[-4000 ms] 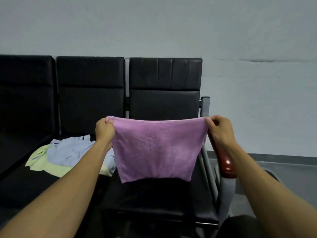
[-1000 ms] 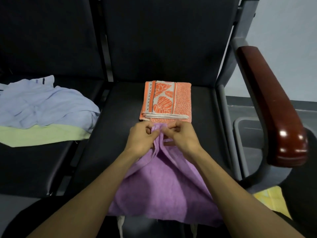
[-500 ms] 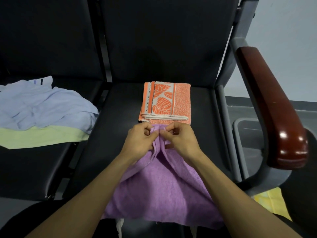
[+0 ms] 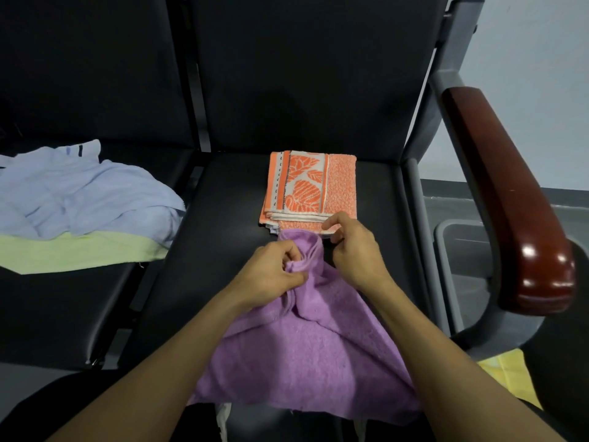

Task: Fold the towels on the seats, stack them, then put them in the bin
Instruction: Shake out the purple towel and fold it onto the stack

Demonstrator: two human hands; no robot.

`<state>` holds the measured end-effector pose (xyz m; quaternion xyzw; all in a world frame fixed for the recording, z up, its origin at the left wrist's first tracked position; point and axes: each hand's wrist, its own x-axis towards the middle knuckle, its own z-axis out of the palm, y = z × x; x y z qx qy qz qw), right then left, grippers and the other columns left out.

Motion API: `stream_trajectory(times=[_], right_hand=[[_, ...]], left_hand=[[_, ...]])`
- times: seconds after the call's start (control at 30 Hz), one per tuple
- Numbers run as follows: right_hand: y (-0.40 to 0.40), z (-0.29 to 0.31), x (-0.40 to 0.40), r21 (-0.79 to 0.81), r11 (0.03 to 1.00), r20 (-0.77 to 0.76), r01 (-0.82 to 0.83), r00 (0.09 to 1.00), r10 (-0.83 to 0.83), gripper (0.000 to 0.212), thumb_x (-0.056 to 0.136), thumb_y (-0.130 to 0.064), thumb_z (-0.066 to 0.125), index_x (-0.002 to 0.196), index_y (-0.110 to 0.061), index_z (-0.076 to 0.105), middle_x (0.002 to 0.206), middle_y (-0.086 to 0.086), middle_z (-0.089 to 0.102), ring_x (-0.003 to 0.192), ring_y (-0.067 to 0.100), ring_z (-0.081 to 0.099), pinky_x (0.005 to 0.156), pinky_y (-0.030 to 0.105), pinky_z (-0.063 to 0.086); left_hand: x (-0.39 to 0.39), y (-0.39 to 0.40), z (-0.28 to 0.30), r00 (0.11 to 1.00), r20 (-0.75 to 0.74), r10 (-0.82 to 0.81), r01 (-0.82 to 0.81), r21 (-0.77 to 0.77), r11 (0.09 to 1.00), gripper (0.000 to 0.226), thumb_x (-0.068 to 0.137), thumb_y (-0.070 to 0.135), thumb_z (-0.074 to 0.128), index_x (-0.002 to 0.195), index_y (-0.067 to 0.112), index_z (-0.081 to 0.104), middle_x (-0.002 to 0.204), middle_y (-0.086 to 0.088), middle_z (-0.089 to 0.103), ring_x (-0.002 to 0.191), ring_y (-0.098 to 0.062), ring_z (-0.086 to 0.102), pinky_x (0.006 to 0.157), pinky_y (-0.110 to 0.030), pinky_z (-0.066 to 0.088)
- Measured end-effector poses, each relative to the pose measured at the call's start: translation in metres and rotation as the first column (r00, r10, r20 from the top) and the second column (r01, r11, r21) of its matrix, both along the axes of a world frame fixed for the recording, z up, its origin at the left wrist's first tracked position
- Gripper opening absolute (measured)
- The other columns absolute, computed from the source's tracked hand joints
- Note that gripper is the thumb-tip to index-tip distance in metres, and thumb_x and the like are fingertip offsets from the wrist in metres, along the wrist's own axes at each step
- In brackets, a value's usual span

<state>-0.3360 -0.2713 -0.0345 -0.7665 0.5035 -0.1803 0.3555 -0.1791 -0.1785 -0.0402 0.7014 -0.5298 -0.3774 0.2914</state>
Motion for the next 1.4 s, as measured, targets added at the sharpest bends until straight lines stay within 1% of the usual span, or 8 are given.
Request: stream_trajectory(times=[0.17, 0.3, 0.47, 0.8, 0.97, 1.1, 1.27, 1.4], right_hand=[[0.003, -0.007, -0.003, 0.028, 0.957, -0.218, -0.290, 0.932, 0.289, 0.056, 0.084, 0.006, 0.052, 0.129, -0.027, 0.059, 0.113, 0.002, 0.033, 0.101, 0.023, 0.046, 0.093, 0.041, 0.050], [0.004, -0.011, 0.001, 0.027, 0.920, -0.300, -0.390, 0.875, 0.380, 0.058, 0.087, 0.000, 0.057, 0.137, -0.029, 0.053, 0.112, 0.002, 0.032, 0.102, 0.023, 0.042, 0.089, 0.043, 0.050], [0.003, -0.018, -0.003, -0.023, 0.942, -0.396, -0.336, 0.868, 0.300, 0.050, 0.094, -0.016, 0.057, 0.139, -0.033, 0.043, 0.122, 0.003, 0.035, 0.107, 0.027, 0.048, 0.083, 0.047, 0.053], [-0.004, -0.010, -0.015, -0.119, 0.972, -0.439, -0.200, 0.889, 0.129, 0.031, 0.098, -0.025, 0.056, 0.129, -0.028, 0.056, 0.127, 0.003, 0.042, 0.114, 0.029, 0.052, 0.079, 0.046, 0.045], [-0.007, -0.003, -0.020, -0.159, 0.983, -0.382, -0.094, 0.924, 0.027, 0.021, 0.095, -0.038, 0.063, 0.110, -0.025, 0.070, 0.107, -0.001, 0.050, 0.093, 0.028, 0.058, 0.071, 0.036, 0.039], [-0.006, 0.004, -0.020, -0.215, 0.969, -0.360, -0.122, 0.932, 0.037, 0.021, 0.089, -0.045, 0.070, 0.091, -0.024, 0.075, 0.096, -0.006, 0.051, 0.082, 0.021, 0.056, 0.064, 0.033, 0.038], [-0.007, 0.003, -0.020, -0.234, 0.955, -0.330, -0.182, 0.939, 0.098, 0.027, 0.090, -0.049, 0.067, 0.080, -0.024, 0.066, 0.098, -0.007, 0.057, 0.082, 0.020, 0.059, 0.066, 0.035, 0.047], [-0.009, 0.003, -0.021, -0.147, 0.976, -0.191, -0.161, 0.973, 0.132, 0.033, 0.088, -0.046, 0.071, 0.066, -0.024, 0.061, 0.079, -0.008, 0.061, 0.070, 0.012, 0.058, 0.061, 0.032, 0.048]], left_hand=[[-0.001, 0.008, 0.000, 0.981, -0.001, -0.195, 0.195, 0.049, 0.980, 0.030, 0.080, 0.008, 0.073, 0.072, 0.024, 0.050, 0.065, 0.012, 0.052, 0.058, -0.005, 0.041, 0.059, -0.025, 0.037], [-0.003, 0.014, 0.003, 0.960, -0.023, -0.280, 0.280, 0.055, 0.958, 0.025, 0.078, 0.006, 0.070, 0.074, 0.019, 0.049, 0.069, 0.005, 0.051, 0.060, -0.008, 0.040, 0.058, -0.026, 0.035], [-0.006, 0.017, 0.009, 0.927, -0.036, -0.373, 0.374, 0.102, 0.922, 0.020, 0.074, 0.004, 0.071, 0.078, 0.010, 0.052, 0.069, 0.002, 0.047, 0.060, -0.007, 0.038, 0.056, -0.023, 0.035], [0.009, 0.019, 0.020, 0.916, 0.022, -0.401, 0.394, 0.155, 0.906, 0.024, 0.070, 0.004, 0.070, 0.072, 0.017, 0.051, 0.066, 0.003, 0.043, 0.062, -0.010, 0.036, 0.059, -0.030, 0.032], [0.040, 0.016, 0.030, 0.994, 0.085, -0.062, 0.050, 0.143, 0.989, 0.018, 0.073, 0.001, 0.069, 0.076, 0.016, 0.061, 0.070, -0.001, 0.061, 0.063, -0.012, 0.050, 0.063, -0.031, 0.039], [0.052, 0.016, 0.033, 0.972, 0.122, 0.201, -0.211, 0.075, 0.975, 0.019, 0.081, -0.001, 0.070, 0.080, 0.016, 0.063, 0.079, -0.005, 0.066, 0.069, -0.014, 0.058, 0.065, -0.031, 0.046], [0.054, 0.015, 0.028, 0.937, 0.155, 0.314, -0.320, 0.016, 0.947, 0.020, 0.084, 0.002, 0.072, 0.082, 0.019, 0.062, 0.080, -0.003, 0.066, 0.071, -0.015, 0.059, 0.063, -0.029, 0.047], [0.054, 0.016, 0.028, 0.921, 0.168, 0.352, -0.358, 0.007, 0.934, 0.015, 0.086, 0.004, 0.072, 0.086, 0.016, 0.063, 0.081, -0.003, 0.066, 0.071, -0.014, 0.059, 0.063, -0.028, 0.047]])
